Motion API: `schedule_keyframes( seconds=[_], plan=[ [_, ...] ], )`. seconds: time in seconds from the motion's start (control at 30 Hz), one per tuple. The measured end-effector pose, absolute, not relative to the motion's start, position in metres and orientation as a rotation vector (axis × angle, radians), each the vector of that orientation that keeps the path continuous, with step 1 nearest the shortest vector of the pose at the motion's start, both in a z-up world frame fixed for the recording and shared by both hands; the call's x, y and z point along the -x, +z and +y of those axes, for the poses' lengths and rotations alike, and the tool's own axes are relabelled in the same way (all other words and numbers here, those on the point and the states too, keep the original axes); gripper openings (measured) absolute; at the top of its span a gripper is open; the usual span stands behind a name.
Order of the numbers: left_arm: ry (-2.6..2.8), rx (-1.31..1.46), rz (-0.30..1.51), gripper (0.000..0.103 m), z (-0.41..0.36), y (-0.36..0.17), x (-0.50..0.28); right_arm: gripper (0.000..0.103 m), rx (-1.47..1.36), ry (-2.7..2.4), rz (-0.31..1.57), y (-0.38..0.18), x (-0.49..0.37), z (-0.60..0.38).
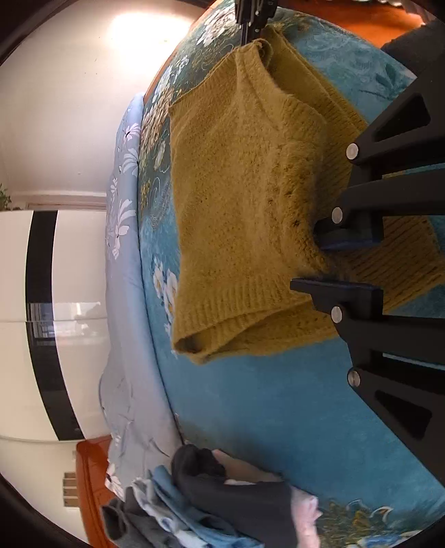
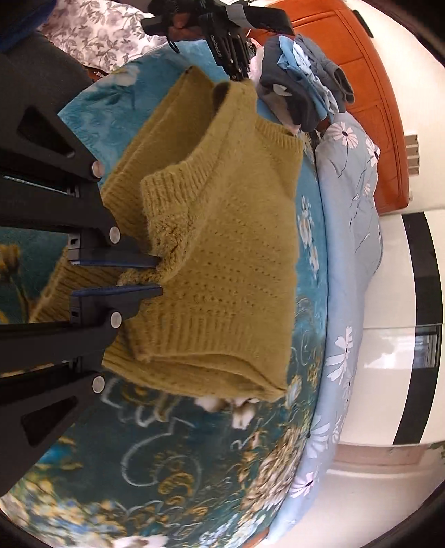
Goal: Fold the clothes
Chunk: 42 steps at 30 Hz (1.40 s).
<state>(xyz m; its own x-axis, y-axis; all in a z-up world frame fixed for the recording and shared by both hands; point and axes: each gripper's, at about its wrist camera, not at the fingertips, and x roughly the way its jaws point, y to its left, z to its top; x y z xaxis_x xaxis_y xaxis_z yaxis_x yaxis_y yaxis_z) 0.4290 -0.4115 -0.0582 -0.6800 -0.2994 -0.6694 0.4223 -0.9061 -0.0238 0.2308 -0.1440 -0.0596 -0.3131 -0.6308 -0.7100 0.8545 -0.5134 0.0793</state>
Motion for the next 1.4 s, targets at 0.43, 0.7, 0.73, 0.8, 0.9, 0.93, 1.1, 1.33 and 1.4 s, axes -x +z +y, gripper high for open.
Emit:
schedule_keyframes(
  seconds=[0.43, 0.7, 0.73, 0.8, 0.9, 0.93, 1.1, 1.33, 1.4],
  plan=[
    [-2.435, -0.893, 1.127, 0.069, -0.437, -0.073, -0.487, 0.013, -1.077, -1.990, 0.062, -0.068, -0.243, -0.098],
    [-2.292, -0.834, 1.483, 0.074, -0.432, -0.093, -0.456, 0.050, -1.307, -1.800, -0.673, -0.097, -0.198, -0.095],
    [-2.265, -0.801, 1.510, 0.075, -0.430, -0.095, -0.453, 0.050, -1.324, -1.799, -0.733, -0.101, -0.195, -0.097],
    [-2.230, -0.764, 1.524, 0.074, -0.428, -0.094, -0.448, 0.050, -1.339, -1.826, -0.778, -0.103, -0.192, -0.103],
    [-2.217, -0.732, 1.503, 0.070, -0.424, -0.089, -0.446, 0.050, -1.338, -1.883, -0.794, -0.101, -0.192, -0.109],
    [-2.214, -0.718, 1.499, 0.065, -0.423, -0.087, -0.446, 0.050, -1.331, -1.896, -0.806, -0.100, -0.192, -0.110],
    [-2.201, -0.748, 1.348, 0.023, -0.411, -0.078, -0.447, 0.011, -1.321, -1.913, -0.855, -0.100, -0.192, -0.108],
    [-2.297, -0.684, 1.332, 0.014, -0.404, -0.056, -0.465, 0.010, -1.173, -1.926, -0.779, -0.069, -0.198, -0.100],
    [-2.316, -0.680, 1.301, 0.014, -0.404, -0.051, -0.471, 0.009, -1.136, -1.934, -0.749, -0.063, -0.201, -0.093]
  ],
)
